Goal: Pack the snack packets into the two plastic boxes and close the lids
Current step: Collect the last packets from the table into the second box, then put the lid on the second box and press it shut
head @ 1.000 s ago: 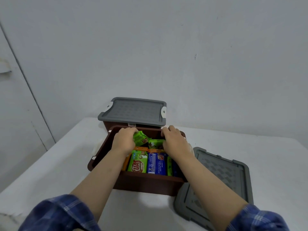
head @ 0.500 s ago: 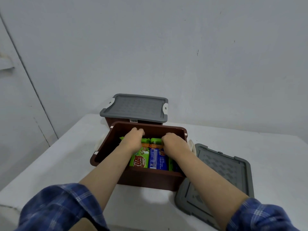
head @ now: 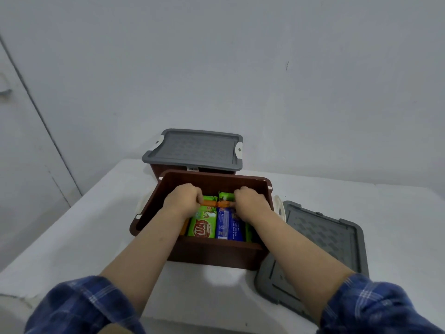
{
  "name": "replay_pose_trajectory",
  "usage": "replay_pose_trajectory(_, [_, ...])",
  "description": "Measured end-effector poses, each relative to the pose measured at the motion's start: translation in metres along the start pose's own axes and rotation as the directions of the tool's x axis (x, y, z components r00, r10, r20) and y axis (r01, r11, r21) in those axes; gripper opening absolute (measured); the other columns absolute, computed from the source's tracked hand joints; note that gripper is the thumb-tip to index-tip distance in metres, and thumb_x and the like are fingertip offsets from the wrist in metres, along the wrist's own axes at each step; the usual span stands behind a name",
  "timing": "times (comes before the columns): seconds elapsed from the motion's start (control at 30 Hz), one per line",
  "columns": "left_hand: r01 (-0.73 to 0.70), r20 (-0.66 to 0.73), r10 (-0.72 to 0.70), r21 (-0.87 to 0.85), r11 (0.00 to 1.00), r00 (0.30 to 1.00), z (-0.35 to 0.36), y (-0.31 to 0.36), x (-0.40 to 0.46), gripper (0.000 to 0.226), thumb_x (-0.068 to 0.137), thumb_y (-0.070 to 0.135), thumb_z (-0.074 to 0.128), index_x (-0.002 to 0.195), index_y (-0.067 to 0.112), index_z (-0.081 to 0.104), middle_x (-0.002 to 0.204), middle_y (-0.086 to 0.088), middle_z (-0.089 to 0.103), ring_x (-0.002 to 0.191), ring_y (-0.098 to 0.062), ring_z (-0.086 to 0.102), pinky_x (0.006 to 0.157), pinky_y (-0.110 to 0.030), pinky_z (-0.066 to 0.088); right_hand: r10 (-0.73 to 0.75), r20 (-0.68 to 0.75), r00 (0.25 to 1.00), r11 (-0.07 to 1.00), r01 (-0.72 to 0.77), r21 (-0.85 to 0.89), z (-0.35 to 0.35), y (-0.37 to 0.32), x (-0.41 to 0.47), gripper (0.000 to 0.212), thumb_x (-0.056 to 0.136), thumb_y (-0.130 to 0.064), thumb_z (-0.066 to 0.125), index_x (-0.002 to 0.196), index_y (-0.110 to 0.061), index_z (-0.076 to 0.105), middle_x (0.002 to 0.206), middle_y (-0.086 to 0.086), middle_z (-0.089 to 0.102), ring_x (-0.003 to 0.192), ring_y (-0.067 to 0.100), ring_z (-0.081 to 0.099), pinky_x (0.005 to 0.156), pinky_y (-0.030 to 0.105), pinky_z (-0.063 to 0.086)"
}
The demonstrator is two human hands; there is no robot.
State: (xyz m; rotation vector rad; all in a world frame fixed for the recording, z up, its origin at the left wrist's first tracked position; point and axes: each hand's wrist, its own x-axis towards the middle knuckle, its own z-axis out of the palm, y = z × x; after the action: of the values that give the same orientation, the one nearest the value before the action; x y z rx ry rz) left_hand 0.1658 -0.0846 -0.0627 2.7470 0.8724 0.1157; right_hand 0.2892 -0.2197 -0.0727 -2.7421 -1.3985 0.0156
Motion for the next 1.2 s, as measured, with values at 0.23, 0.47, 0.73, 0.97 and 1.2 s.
replay_pose_trajectory(0.23, [0.004, -0.053, -0.002, 0.05, 0.999, 0.999, -0.002, 0.007, 0.0, 0.01, 0.088, 0.021, 0.063, 0.086, 0.03, 0.067, 0.102, 0.007, 0.06, 0.1, -0.017, 0.056, 0.089, -0.041, 0.048, 0.023, -0.15, 0.988, 0.991, -0.003, 0.132, -0.002, 0.001, -0.004, 0.042, 0.086, -0.022, 0.07, 0.122, -0.011, 0.051, 0.121, 0.009, 0.054, 0.111, 0.024, 0.056, 0.089, 0.037, 0.05])
replay_pose_trajectory(0.47, [0.0, 0.027, 0.0, -0.001, 1.0, 1.0, 0.001, 0.005, 0.002, 0.007, 0.09, 0.03, 0.062, 0.09, 0.023, 0.064, 0.105, 0.001, 0.056, 0.098, -0.019, 0.056, 0.085, -0.041, 0.053, -0.049, 0.017, 0.999, 0.999, 0.049, 0.017, -0.006, 0.0, -0.01, 0.037, 0.087, -0.023, 0.068, 0.12, -0.011, 0.058, 0.12, 0.008, 0.058, 0.109, 0.025, 0.06, 0.089, 0.035, 0.05])
replay_pose_trajectory(0.73, [-0.247, -0.266, 0.241, 0.011, 0.969, 0.933, 0.012, 0.027, -0.072, 0.041, 0.096, 0.051, 0.036, 0.07, 0.027, 0.056, 0.061, 0.011, 0.053, 0.056, 0.0, 0.049, 0.05, -0.018, 0.032, 0.001, -0.244, 0.97, 0.976, 0.052, 0.209, -0.015, 0.002, -0.05, 0.015, 0.094, -0.026, 0.048, 0.09, -0.017, 0.06, 0.083, -0.001, 0.063, 0.075, 0.017, 0.061, 0.058, 0.029, 0.042])
replay_pose_trajectory(0.97, [-0.23, -0.177, 0.232, 0.029, 0.973, 0.957, 0.012, 0.036, -0.077, 0.05, 0.098, 0.048, 0.035, 0.059, 0.021, 0.052, 0.054, 0.004, 0.052, 0.052, -0.005, 0.052, 0.047, -0.019, 0.032, 0.137, -0.496, 0.857, 0.892, 0.111, 0.438, -0.02, 0.013, -0.089, 0.015, 0.096, -0.029, 0.045, 0.089, -0.025, 0.057, 0.076, -0.012, 0.061, 0.068, 0.005, 0.056, 0.055, 0.021, 0.043])
replay_pose_trajectory(1.2, [-0.38, -0.482, 0.359, 0.059, 0.923, 0.799, 0.019, 0.055, -0.09, 0.054, 0.097, 0.041, 0.034, 0.05, 0.016, 0.045, 0.043, 0.005, 0.041, 0.04, -0.009, 0.042, 0.038, -0.026, 0.034, 0.424, -0.574, 0.7, 0.589, 0.269, 0.762, -0.005, 0.019, -0.101, 0.018, 0.094, -0.018, 0.044, 0.084, -0.022, 0.059, 0.076, -0.012, 0.062, 0.073, 0.006, 0.058, 0.06, 0.02, 0.046])
